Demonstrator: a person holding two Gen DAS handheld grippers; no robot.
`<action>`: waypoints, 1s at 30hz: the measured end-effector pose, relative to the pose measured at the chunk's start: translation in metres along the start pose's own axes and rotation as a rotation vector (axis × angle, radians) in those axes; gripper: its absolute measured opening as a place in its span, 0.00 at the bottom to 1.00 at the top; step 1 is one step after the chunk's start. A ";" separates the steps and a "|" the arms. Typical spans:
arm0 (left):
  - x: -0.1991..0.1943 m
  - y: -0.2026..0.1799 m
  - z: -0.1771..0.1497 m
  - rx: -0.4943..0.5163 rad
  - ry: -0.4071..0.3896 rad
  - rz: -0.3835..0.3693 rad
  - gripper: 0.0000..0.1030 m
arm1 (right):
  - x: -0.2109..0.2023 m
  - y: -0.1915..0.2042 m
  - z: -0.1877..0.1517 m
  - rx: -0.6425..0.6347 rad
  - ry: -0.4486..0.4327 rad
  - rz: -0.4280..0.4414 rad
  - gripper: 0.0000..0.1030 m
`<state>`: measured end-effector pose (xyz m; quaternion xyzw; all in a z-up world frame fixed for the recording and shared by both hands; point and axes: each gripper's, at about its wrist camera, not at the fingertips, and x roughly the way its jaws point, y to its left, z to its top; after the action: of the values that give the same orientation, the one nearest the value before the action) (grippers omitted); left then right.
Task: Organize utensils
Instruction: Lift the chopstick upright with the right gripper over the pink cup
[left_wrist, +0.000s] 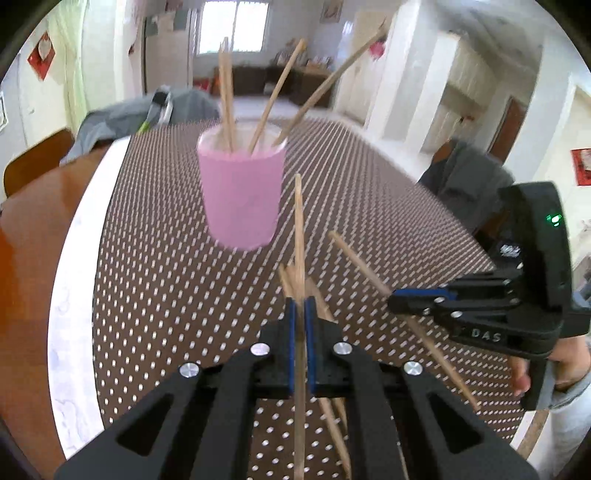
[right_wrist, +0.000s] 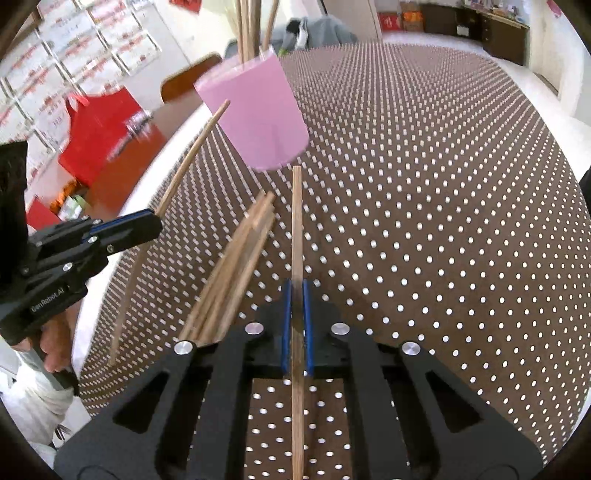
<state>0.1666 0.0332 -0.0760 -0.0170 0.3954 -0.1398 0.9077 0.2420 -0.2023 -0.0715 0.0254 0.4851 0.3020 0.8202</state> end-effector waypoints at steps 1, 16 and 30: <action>-0.005 -0.003 -0.002 0.004 -0.029 -0.008 0.05 | -0.008 0.001 0.000 -0.001 -0.035 0.004 0.06; -0.060 -0.001 0.045 -0.034 -0.492 -0.077 0.05 | -0.105 0.030 0.033 -0.083 -0.546 0.133 0.06; -0.048 0.039 0.115 -0.178 -0.745 -0.042 0.05 | -0.081 0.068 0.105 -0.096 -0.879 0.100 0.06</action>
<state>0.2282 0.0746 0.0320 -0.1534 0.0486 -0.1078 0.9811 0.2670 -0.1621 0.0701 0.1366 0.0739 0.3238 0.9333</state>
